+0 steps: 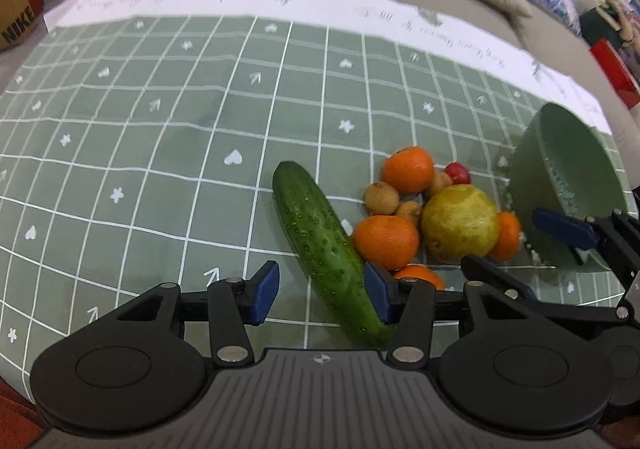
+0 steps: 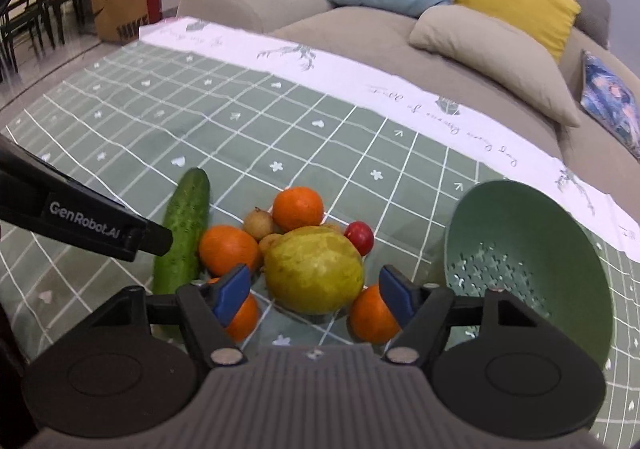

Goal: Organize fruits
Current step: 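Move both tools down toward the fruit pile, then grasp the cucumber with the left tool while the right tool grasps the yellow pear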

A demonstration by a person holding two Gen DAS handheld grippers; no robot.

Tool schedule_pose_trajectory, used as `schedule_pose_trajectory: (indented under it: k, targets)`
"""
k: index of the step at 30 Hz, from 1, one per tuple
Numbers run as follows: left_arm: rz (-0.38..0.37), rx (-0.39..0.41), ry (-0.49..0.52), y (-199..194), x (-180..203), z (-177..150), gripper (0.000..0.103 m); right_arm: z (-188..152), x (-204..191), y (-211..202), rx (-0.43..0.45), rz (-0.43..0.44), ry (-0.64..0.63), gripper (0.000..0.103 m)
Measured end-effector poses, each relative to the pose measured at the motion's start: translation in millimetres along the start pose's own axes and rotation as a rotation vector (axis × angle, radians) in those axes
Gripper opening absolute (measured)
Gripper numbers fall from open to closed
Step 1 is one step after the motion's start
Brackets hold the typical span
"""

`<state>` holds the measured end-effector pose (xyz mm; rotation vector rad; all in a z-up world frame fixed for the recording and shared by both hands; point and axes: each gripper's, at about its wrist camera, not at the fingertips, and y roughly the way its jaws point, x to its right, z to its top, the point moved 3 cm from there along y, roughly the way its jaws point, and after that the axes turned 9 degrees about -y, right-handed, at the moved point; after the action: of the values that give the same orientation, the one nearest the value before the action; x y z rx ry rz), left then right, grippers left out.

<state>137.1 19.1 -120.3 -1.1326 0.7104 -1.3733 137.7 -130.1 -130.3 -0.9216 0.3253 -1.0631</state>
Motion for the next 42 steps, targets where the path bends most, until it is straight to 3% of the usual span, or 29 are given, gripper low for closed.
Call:
schedule_pose_trajectory:
  k: [18, 22, 29, 35, 42]
  targets:
    - [-0.079, -0.134, -0.028, 41.6, -5.3, 17.3, 0.061, -0.1, 2.3, 40.4, -0.058, 0.069, -0.069, 0.066]
    - [-0.112, -0.161, -0.068, 48.7, -8.1, 18.7, 0.05, -1.0, 1.1, 39.9, -0.057, 0.069, -0.08, 0.066]
    - [-0.049, -0.16, 0.002, 39.6, -6.2, 9.2, 0.047, 0.0, -1.3, 36.2, -0.057, 0.061, -0.091, 0.065]
    - [0.022, -0.245, 0.041, 31.4, -12.3, -7.4, 0.047, -4.5, -4.9, 24.5, -0.066, 0.066, -0.077, 0.064]
    - [0.041, -0.196, 0.013, 30.7, -16.8, -5.8, 0.048, -17.6, -10.7, 12.3, -0.095, 0.066, -0.01, 0.064]
